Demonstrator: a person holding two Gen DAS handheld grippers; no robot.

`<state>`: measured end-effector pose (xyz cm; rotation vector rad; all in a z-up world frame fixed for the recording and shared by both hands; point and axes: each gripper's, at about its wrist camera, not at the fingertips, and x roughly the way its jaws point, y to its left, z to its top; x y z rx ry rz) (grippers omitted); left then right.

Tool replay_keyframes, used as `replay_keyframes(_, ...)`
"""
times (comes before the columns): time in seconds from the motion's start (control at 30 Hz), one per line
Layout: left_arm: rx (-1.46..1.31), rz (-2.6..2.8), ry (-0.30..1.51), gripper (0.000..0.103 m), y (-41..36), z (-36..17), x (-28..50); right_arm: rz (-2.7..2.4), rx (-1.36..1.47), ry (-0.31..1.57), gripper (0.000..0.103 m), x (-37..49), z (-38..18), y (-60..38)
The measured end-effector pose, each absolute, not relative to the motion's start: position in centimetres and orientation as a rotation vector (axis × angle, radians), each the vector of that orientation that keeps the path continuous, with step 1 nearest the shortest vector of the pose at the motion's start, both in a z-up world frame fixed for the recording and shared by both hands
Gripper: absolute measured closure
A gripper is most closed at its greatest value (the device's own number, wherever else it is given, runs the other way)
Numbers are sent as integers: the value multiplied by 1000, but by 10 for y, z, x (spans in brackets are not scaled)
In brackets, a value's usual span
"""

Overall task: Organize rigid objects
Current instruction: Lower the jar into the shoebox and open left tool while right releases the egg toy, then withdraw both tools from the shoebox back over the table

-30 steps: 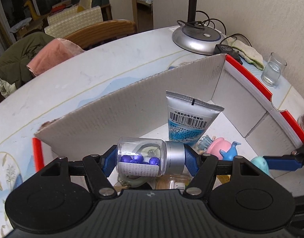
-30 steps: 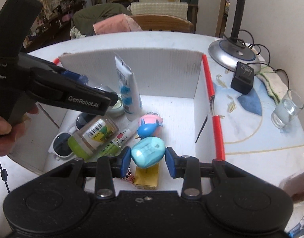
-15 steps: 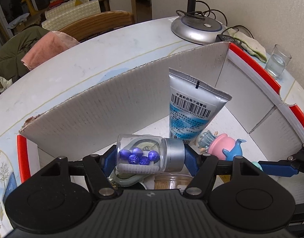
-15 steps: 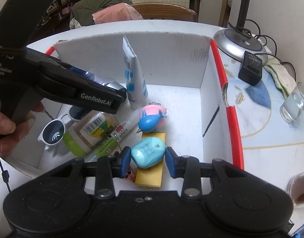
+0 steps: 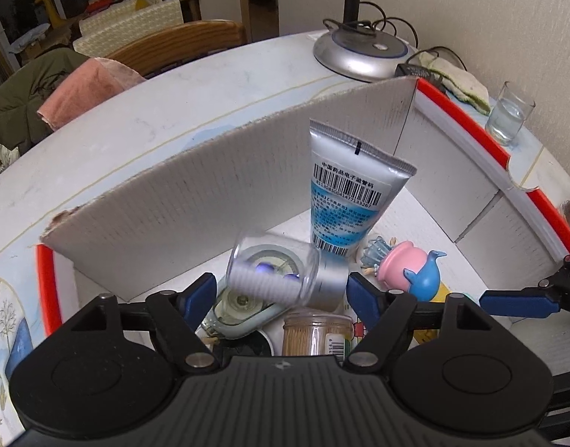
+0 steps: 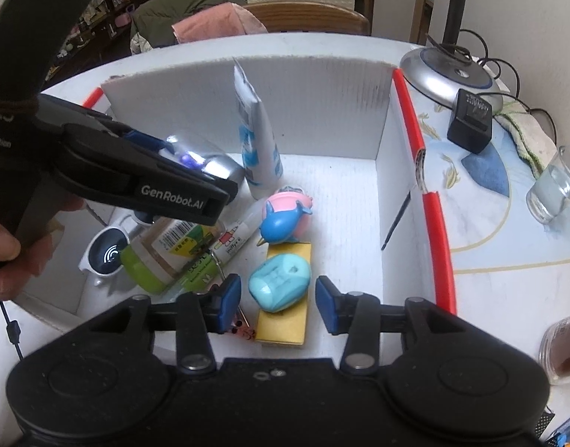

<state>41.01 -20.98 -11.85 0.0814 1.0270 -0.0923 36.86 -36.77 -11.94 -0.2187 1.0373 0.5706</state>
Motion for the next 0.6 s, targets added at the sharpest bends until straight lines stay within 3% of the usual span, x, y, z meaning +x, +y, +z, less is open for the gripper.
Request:
replay_keyframes(0.33,29,-109,991,26,-201,-100,382,583,-206,1005,51,355,-105,-374)
replay_keyframes(0.47,-16,-115,944,26,-192,-83,359,583,-202,970,40,346,-93,-379)
replay_keyframes(0.6,-48,-115,888,26,-180,-65,334,592,-189,943,39,337,-79,-381)
